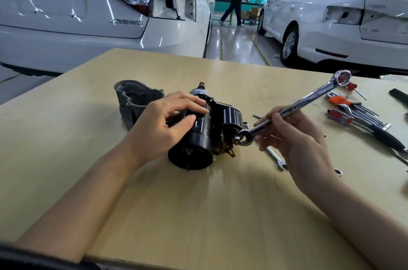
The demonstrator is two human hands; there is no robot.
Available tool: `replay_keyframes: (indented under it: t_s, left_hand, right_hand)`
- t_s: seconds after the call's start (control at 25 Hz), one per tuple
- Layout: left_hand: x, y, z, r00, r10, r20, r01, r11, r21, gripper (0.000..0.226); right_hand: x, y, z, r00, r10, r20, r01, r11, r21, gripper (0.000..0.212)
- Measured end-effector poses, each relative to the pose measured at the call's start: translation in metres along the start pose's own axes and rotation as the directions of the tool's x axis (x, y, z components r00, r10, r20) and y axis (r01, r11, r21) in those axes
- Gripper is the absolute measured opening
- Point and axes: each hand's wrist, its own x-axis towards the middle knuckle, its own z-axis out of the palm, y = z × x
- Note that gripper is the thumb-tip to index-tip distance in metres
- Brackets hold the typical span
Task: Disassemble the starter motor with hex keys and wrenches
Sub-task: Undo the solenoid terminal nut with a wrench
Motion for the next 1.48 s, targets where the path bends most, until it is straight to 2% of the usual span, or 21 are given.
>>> replay_keyframes:
  t_s: [0.2, 0.36, 0.48, 0.64, 0.84, 1.0, 1.08, 1.16, 1.28, 1.36, 1.4, 1.48]
  left_hand:
    - [-0.001, 0.0, 0.0, 1.0, 0.0, -0.001, 0.0, 1.0, -0.008, 0.027]
    - [-0.001, 0.001, 0.0, 1.0, -0.001, 0.0, 0.001, 1.0, -0.013, 0.027]
    - [-0.001, 0.001, 0.0, 1.0, 0.001, 0.0, -0.001, 1.0, -0.008, 0.027]
    - [-0.001, 0.001, 0.0, 1.0, -0.003, -0.003, 0.003, 1.0, -0.01, 0.027]
    - [-0.001, 0.001, 0.0, 1.0, -0.003, 0.001, 0.003, 1.0, -0.006, 0.027]
    - [-0.002, 0.002, -0.001, 1.0, 0.001, 0.0, -0.001, 1.0, -0.003, 0.028]
    - [-0.002, 0.002, 0.0, 1.0, 0.002, 0.002, -0.002, 1.0, -0.002, 0.028]
    - [-0.002, 0.002, 0.001, 1.0, -0.001, -0.003, 0.001, 1.0, -0.01, 0.028]
    - [-0.002, 0.002, 0.0, 1.0, -0.006, -0.012, 0.006, 1.0, -0.008, 0.027]
    - [-0.001, 0.001, 0.001, 1.0, 0.01, -0.014, -0.01, 1.0, 0.001, 0.027]
    - [-0.002, 0.001, 0.0, 1.0, 0.017, -0.016, -0.017, 1.0, 0.005, 0.026]
    - [-0.001, 0.0, 0.0, 1.0, 0.029, -0.011, -0.029, 1.0, -0.01, 0.025]
  right_hand:
    - [-0.005, 0.0, 0.001, 0.991, -0.079, 0.108, 0.093, 0.987, -0.129, 0.011]
    - [-0.004, -0.001, -0.001, 0.99, -0.092, 0.109, 0.11, 0.979, -0.17, 0.013]
    - [-0.001, -0.005, -0.003, 0.99, -0.09, 0.105, 0.103, 0.987, -0.122, 0.014]
    - [0.002, -0.006, -0.004, 0.994, -0.013, 0.113, 0.018, 0.999, -0.041, 0.015]
    - [0.001, -0.005, -0.004, 0.989, -0.024, 0.147, 0.032, 0.998, -0.05, 0.018]
    - [0.0, -0.004, -0.005, 0.987, -0.023, 0.161, 0.026, 0.999, -0.02, 0.014]
    - [-0.001, -0.003, -0.005, 0.984, -0.054, 0.171, 0.058, 0.998, -0.023, 0.012]
    - [0.0, -0.003, -0.002, 0.974, -0.126, 0.187, 0.149, 0.982, -0.115, 0.013]
    - [0.009, -0.009, 0.01, 0.95, -0.181, 0.253, 0.257, 0.915, -0.31, 0.01]
    - [0.019, -0.018, 0.023, 0.922, -0.167, 0.349, 0.326, 0.822, -0.467, 0.009]
    - [0.023, -0.022, 0.032, 0.896, -0.142, 0.421, 0.376, 0.748, -0.547, 0.008]
    - [0.03, -0.026, 0.049, 0.815, -0.083, 0.573, 0.533, 0.495, -0.687, 0.014]
